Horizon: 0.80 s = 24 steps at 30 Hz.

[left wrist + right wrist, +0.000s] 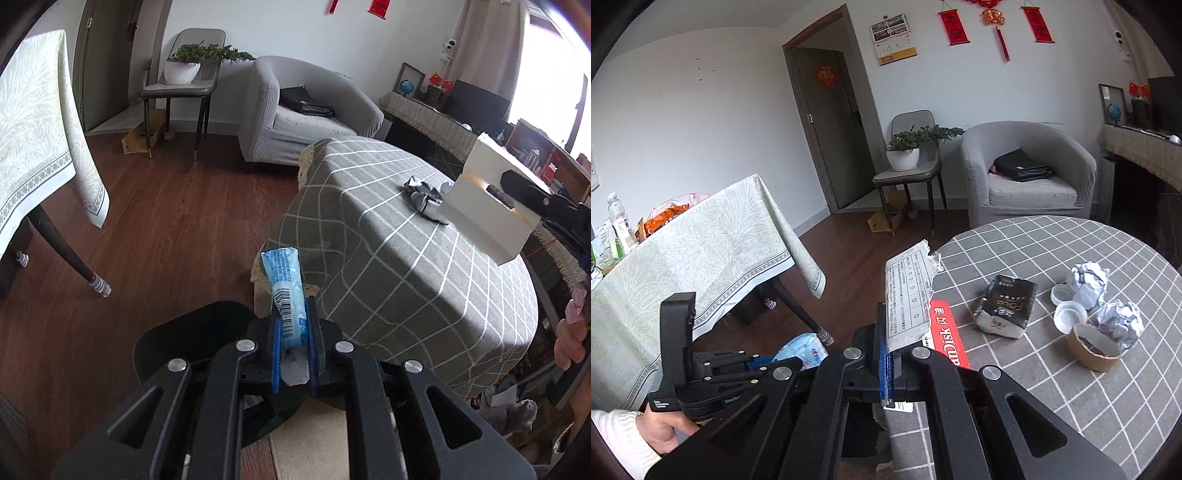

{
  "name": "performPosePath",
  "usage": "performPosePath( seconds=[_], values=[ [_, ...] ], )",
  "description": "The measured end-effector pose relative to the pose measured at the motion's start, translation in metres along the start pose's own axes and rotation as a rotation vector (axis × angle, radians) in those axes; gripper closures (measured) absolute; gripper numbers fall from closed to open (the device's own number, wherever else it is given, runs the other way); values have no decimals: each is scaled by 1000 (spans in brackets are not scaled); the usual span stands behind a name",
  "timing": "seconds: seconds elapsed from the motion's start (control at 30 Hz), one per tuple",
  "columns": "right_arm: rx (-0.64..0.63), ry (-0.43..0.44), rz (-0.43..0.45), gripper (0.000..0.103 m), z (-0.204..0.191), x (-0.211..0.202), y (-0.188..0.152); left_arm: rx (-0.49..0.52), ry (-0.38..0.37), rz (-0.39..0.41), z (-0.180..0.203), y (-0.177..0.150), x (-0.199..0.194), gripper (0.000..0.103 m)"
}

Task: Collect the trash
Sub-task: 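Carry both items over the teal bin and open the left tool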

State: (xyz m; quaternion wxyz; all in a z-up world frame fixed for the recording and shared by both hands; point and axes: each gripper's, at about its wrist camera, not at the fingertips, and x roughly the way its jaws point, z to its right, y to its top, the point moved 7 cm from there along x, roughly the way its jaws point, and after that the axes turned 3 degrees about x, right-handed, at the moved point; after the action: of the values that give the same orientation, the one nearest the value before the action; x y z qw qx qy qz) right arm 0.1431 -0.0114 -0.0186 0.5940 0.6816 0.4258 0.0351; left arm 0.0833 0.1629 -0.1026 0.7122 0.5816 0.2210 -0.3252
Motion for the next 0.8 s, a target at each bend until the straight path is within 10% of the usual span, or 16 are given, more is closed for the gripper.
performPosePath(
  seconds=[0.6,0.8],
  values=[
    [-57,117,-159,103,-81,83,-26,-7,117,-308,-81,-79,56,89],
    [-78,119,-251,103,-99,117,-50,-16,118,-362,-102,-98,55,59]
  ],
)
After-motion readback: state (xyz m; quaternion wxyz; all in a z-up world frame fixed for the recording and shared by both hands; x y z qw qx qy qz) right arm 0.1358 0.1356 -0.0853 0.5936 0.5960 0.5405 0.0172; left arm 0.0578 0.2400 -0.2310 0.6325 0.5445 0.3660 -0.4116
